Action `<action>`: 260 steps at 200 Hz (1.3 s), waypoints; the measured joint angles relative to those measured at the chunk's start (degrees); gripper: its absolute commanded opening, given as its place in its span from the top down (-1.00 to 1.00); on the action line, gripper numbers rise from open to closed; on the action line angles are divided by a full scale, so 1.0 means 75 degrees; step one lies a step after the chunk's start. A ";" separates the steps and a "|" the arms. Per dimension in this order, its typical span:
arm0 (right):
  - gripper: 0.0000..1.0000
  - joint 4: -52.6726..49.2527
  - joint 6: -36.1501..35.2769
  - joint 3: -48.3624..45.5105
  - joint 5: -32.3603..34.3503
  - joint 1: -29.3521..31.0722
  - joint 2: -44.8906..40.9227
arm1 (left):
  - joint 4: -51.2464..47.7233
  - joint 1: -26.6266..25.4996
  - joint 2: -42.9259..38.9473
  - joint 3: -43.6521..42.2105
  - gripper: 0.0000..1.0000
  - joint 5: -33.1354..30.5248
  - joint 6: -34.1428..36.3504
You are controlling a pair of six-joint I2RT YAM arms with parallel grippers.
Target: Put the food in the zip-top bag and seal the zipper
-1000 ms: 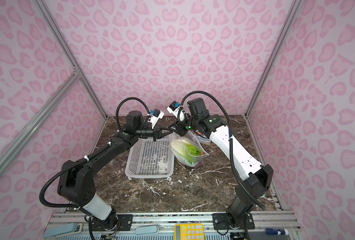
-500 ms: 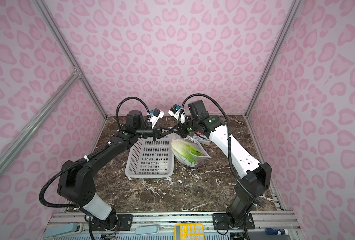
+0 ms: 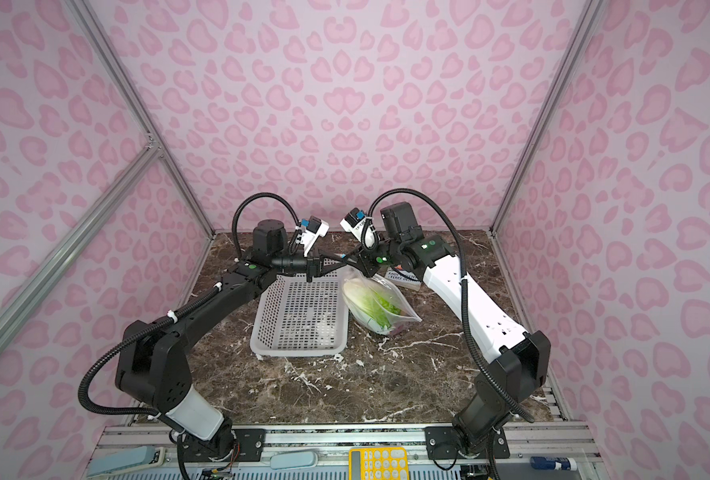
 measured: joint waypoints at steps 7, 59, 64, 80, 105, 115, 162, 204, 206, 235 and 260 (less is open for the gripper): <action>0.59 0.0032 0.0000 0.0029 -0.0032 0.0000 0.0029 | 0.0000 0.0000 0.0000 0.0000 0.92 0.0000 0.0000; 0.73 0.0099 0.0085 0.0102 -0.0163 0.0012 0.0172 | 0.0000 -0.0009 0.0006 0.0020 0.92 0.0003 -0.0003; 0.77 0.0108 0.0087 0.0102 -0.0166 0.0012 0.0175 | -0.0003 -0.0009 0.0006 0.0020 0.92 0.0003 -0.0003; 0.89 0.0131 0.0119 0.0102 -0.0172 0.0012 0.0184 | -0.0006 -0.0006 0.0006 0.0020 0.92 -0.0009 -0.0006; 0.94 0.0131 0.0146 0.0102 -0.0163 0.0012 0.0187 | -0.0009 -0.0006 0.0006 0.0020 0.92 -0.0076 -0.0035; 0.94 0.0146 0.0146 0.0079 -0.0154 0.0012 0.0169 | -0.0006 -0.0006 0.0006 0.0020 0.92 -0.0096 -0.0119; 0.93 0.0635 0.0175 -0.0673 0.0073 0.0020 -0.0274 | 0.0073 0.0012 0.0009 -0.0058 0.92 -0.0175 -0.0434; 0.92 0.1072 0.0335 -0.1317 0.0178 0.0017 -0.0571 | 0.0064 0.0020 0.0009 -0.0134 0.92 -0.0303 -0.0729; 0.92 0.1084 0.0347 -0.1335 0.0184 0.0017 -0.0586 | 0.0067 0.0020 0.0009 -0.0137 0.92 -0.0306 -0.0729; 0.93 0.1172 0.0396 -0.1641 0.0271 -0.0017 -0.0810 | 0.0204 0.0020 0.0006 -0.0172 0.92 -0.0344 -0.0784; 0.93 0.1151 0.0478 -0.1804 0.0376 -0.0038 -0.0941 | 0.0245 0.0023 0.0000 -0.0210 0.92 -0.0458 -0.0860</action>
